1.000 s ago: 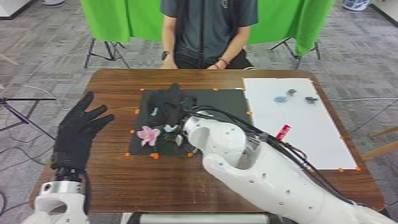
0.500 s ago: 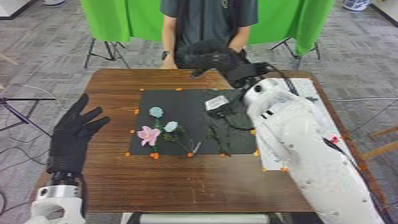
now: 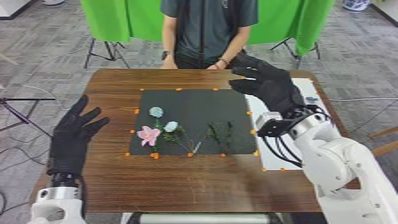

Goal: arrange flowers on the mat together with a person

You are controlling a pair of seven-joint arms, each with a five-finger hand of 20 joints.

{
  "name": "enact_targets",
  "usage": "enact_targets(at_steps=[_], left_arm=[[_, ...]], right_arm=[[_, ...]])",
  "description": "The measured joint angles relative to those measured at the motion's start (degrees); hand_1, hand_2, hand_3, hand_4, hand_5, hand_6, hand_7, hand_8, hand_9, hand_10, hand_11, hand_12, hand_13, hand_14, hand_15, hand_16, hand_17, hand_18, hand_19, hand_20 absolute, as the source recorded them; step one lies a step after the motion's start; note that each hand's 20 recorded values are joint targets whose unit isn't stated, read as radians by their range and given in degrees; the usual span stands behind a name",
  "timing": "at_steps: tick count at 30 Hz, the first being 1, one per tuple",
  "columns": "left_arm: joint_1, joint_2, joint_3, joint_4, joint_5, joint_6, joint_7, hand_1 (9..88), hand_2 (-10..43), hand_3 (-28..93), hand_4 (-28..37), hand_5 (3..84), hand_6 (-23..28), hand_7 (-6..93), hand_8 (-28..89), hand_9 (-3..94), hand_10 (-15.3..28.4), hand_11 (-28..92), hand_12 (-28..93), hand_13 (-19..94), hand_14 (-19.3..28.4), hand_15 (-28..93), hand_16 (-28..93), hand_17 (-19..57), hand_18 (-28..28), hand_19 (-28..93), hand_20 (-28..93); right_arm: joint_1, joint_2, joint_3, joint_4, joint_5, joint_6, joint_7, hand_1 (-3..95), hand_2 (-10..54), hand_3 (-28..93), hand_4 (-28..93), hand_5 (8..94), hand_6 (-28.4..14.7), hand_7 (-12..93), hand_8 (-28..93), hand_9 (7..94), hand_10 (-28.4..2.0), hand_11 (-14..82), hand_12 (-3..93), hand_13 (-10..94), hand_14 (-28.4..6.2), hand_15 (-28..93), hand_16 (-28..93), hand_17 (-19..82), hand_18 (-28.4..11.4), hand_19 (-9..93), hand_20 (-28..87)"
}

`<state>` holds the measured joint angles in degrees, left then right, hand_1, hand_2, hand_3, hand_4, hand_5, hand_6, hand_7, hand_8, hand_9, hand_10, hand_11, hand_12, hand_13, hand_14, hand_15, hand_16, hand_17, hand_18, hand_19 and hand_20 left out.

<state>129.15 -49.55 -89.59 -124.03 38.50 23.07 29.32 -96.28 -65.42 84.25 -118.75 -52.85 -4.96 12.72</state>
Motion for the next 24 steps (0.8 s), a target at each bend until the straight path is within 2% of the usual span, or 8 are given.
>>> enact_targets(at_steps=[3, 4, 5, 8, 9, 10, 19, 24], left_arm=[[-0.37, -0.10, 0.55, 0.25, 0.19, 0.00, -0.53, 20.2, 5.0, 79, -28.3, 34.0, 2.6, 10.0, -9, 34.9, 15.3, 17, 8, 29, 24.8, 38, -6, -7.8, 23.4, 45, 16], [-0.43, -0.22, 0.56, 0.28, 0.67, 0.03, -1.09, 20.3, 5.0, 79, -28.3, 33.9, 2.5, 10.0, -9, 34.8, 15.3, 17, 8, 29, 24.8, 38, -6, -7.9, 23.3, 45, 15], [-0.46, -0.34, 0.55, 0.30, 1.59, 0.14, -1.90, 20.3, 5.0, 79, -28.3, 33.8, 2.5, 10.0, -9, 34.7, 15.2, 17, 8, 29, 24.8, 37, -6, -7.9, 23.2, 45, 15], [-0.44, -0.68, 0.49, 0.31, 5.94, 0.46, -4.50, 20.3, 4.9, 79, -28.3, 33.7, 2.4, 10.0, -9, 34.3, 14.9, 16, 8, 29, 24.4, 36, -6, -8.0, 23.0, 44, 15], [-0.42, -0.74, 0.49, 0.32, 6.75, 0.49, -4.75, 20.4, 4.9, 79, -28.3, 33.5, 2.4, 10.0, -9, 34.2, 14.9, 16, 8, 29, 24.4, 36, -6, -8.0, 23.0, 44, 15], [-0.42, -0.81, 0.49, 0.32, 6.94, 0.49, -4.79, 20.4, 4.9, 79, -28.3, 33.5, 2.4, 10.0, -9, 34.2, 14.9, 16, 8, 29, 24.4, 36, -6, -8.0, 23.0, 44, 15], [-0.75, -1.05, 0.57, 0.32, 4.62, 0.24, -4.16, 20.4, 4.8, 79, -28.3, 33.4, 2.4, 10.0, -9, 34.7, 15.1, 17, 8, 29, 24.6, 36, -5, -8.0, 23.3, 44, 15], [-1.02, -1.37, 0.54, 0.32, 3.24, -0.55, -3.82, 20.4, 4.8, 79, -28.3, 33.4, 2.4, 10.0, -9, 34.8, 15.2, 16, 8, 30, 24.6, 36, -5, -7.9, 23.4, 45, 14]], right_arm=[[-2.80, -0.03, 0.33, -0.03, 0.22, 0.82, -0.95, 14.8, 11.5, 77, -28, 39.4, 2.2, 11, -12, 41.3, -13.1, 4.8, 13.0, 31, -18.8, 21, 14, 1, -18.3, 43, 16], [-3.70, -0.03, 0.49, -0.08, 0.16, 1.24, -1.28, 14.4, 11.8, 77, -28, 38.9, 2.2, 11, -12, 40.9, -12.7, 4.6, 12.9, 31, -18.7, 21, 14, 1, -18.1, 43, 16], [-4.56, -0.03, 0.69, -0.16, 0.12, 1.68, -1.51, 14.1, 11.9, 77, -28, 38.4, 2.1, 11, -12, 40.5, -12.5, 4.4, 12.8, 30, -18.5, 20, 15, 1, -18.0, 42, 15], [-6.84, 0.09, 1.24, -0.24, 0.09, 2.35, -2.26, 13.2, 12.4, 77, -28, 36.5, 2.2, 10, -11, 38.6, -11.1, 3.7, 12.4, 28, -18.1, 17, 15, 0, -17.6, 40, 14], [-7.47, 0.18, 1.40, -0.24, 0.09, 2.36, -2.47, 12.9, 12.6, 77, -28, 36.0, 2.4, 10, -11, 38.3, -10.8, 3.6, 12.3, 28, -18.0, 17, 15, 0, -17.5, 39, 14], [-8.04, 0.32, 1.57, -0.23, 0.01, 2.31, -2.67, 12.6, 12.6, 77, -28, 35.8, 2.5, 10, -11, 38.1, -10.7, 3.6, 12.2, 27, -18.0, 16, 15, 0, -17.4, 39, 14], [-11.35, 1.73, 2.80, -0.16, -0.69, 1.98, -4.33, 11.7, 13.0, 77, -28, 35.2, 2.9, 10, -11, 38.0, -9.9, 3.8, 12.0, 28, -18.1, 14, 18, -1, -17.5, 38, 15], [-12.68, 1.92, 3.04, -0.17, -0.70, 2.07, -4.78, 11.4, 13.1, 77, -28, 35.0, 3.3, 11, -11, 38.0, -9.8, 3.8, 11.9, 28, -18.0, 14, 19, -1, -17.6, 38, 15]])
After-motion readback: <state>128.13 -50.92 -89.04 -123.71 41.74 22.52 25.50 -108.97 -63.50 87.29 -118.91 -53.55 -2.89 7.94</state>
